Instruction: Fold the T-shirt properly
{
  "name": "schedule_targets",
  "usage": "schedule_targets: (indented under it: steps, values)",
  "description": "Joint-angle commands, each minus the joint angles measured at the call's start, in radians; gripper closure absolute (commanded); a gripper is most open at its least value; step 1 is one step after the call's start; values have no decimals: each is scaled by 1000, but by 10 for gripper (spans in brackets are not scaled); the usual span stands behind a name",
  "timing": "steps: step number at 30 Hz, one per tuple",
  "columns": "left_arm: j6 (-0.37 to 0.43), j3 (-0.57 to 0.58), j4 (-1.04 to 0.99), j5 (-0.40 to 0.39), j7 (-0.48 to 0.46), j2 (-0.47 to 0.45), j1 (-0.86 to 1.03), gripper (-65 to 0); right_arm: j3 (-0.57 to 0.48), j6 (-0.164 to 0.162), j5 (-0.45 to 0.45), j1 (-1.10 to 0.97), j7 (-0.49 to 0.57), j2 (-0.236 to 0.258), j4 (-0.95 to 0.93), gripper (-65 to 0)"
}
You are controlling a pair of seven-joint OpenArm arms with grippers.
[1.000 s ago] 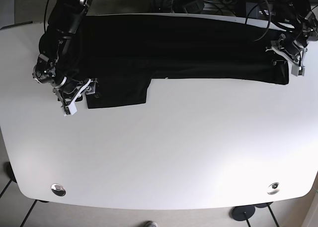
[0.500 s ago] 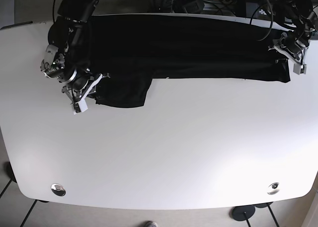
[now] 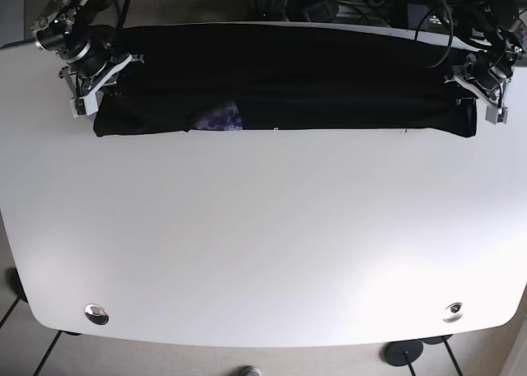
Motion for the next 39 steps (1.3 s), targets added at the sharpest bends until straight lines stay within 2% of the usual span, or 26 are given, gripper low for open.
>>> schedule_targets:
  steps: [1,4,6,9,13,15,19,23,24,26,27,29,30,32,34,35,39]
  values:
    - [0,-4,21,-6,-11,-24,-4,-237,48,-1,9,-10,24,12,4,-241]
    - [-3,-7,38,-13,-6,-24,-7,-237,83,-1,17,-10,24,12,30,-460]
    - [-7,-10,93,-13,-6,-23,-7,-237,102,-1,19,-10,24,12,59,-549]
    - [-31,-11,198,-13,-6,-17,-7,-237,100,-1,37,13,26,12,62,-539]
    - [-31,-11,299,-13,-6,3,-7,-237,93,-1,146,39,24,12,62,-539]
    - [-31,-5,320,-12,-6,28,-7,-237,56,-1,181,58,16,12,61,-539]
    - [-31,41,327,-6,-6,62,-4,-237,-101,-1,178,52,16,12,56,-537]
    - [-31,62,284,-6,-17,71,43,-236,-128,-1,177,6,26,9,13,-537]
    - [-31,59,262,-6,-32,77,46,-236,-125,-1,177,3,26,10,-11,-533]
    - [-31,58,199,-6,-77,74,74,-236,-124,-1,175,-13,29,24,-89,-420]
    - [-31,59,164,-6,-112,72,82,-225,-131,-1,175,-17,53,55,-136,-295]
    - [-31,65,109,-4,-138,71,82,-125,-159,-1,175,-17,98,88,-223,-98]
    - [-31,67,70,10,-136,71,77,-92,-199,-1,175,-11,130,136,-271,-62]
    - [-31,76,33,73,-138,71,49,-94,-240,-4,175,-11,200,173,-320,-79]
    - [-31,121,-13,182,-139,72,-14,-93,-273,-71,175,4,291,217,-383,-86]
    - [-31,134,-42,226,-139,74,-60,-93,-293,-94,175,38,312,243,-433,-82]
    - [-31,151,-140,294,-139,74,-198,-93,-308,-100,175,145,369,292,-596,-86]
